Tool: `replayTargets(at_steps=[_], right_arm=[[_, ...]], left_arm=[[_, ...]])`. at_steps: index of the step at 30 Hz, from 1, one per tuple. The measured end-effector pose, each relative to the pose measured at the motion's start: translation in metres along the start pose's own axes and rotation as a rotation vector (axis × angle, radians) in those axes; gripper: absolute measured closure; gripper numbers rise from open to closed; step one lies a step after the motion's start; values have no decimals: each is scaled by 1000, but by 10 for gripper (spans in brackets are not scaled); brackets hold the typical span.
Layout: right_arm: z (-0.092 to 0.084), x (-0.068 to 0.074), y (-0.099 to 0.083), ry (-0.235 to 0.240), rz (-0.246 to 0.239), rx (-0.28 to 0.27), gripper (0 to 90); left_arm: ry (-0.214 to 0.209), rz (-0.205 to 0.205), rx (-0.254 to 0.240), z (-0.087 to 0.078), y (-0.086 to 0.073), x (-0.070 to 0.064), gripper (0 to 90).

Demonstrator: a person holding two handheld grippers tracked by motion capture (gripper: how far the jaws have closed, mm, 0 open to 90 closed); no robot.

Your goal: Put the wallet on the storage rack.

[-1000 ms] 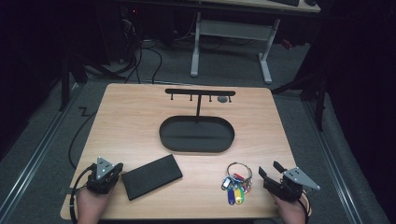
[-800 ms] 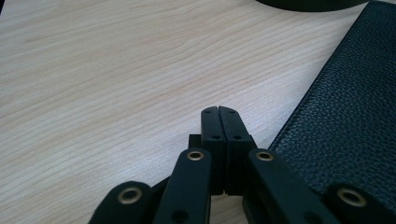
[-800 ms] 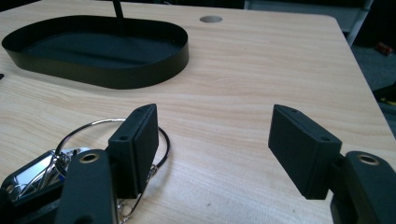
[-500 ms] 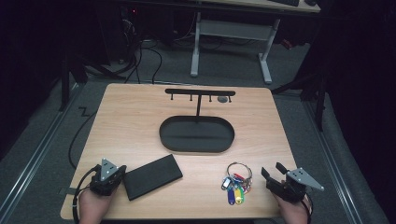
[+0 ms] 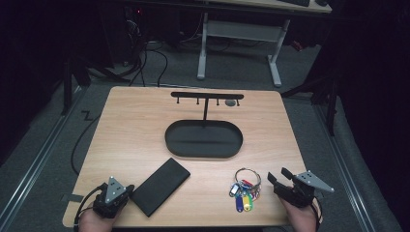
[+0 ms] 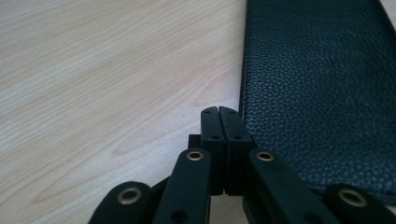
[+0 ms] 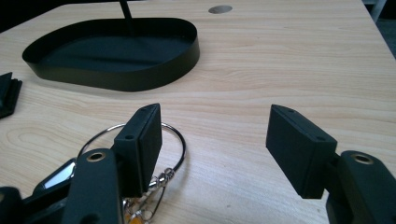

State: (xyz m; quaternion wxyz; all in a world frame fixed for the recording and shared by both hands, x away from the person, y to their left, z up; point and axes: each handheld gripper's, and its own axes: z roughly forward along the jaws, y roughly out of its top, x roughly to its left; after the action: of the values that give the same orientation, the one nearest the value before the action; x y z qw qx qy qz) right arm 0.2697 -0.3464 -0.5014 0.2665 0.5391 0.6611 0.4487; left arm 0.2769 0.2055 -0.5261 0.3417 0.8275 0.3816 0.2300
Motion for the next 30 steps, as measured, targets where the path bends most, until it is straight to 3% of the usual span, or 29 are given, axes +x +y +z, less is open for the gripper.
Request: replayTargets(at_steps=[7,12,14,18,26,30], right_arm=[[4,3,1,18,-15,9,369],[4,4,2,24,-21,5,372],[4,4,2,23,-16,8,373],[4,4,2,23,-14,11,374],[1,3,-2,12,-19,24,375],[-1,1,-3,6,-14,22,376]], left_arm=[[-13,40,4,-5,-2,-15,892],[-43,78,4,-8,-1,-31,891],[-71,111,5,-8,1,-41,887],[-90,141,0,-7,3,-48,869],[-50,123,-80,-15,13,-47,779],[-47,138,-107,-16,20,-58,702]])
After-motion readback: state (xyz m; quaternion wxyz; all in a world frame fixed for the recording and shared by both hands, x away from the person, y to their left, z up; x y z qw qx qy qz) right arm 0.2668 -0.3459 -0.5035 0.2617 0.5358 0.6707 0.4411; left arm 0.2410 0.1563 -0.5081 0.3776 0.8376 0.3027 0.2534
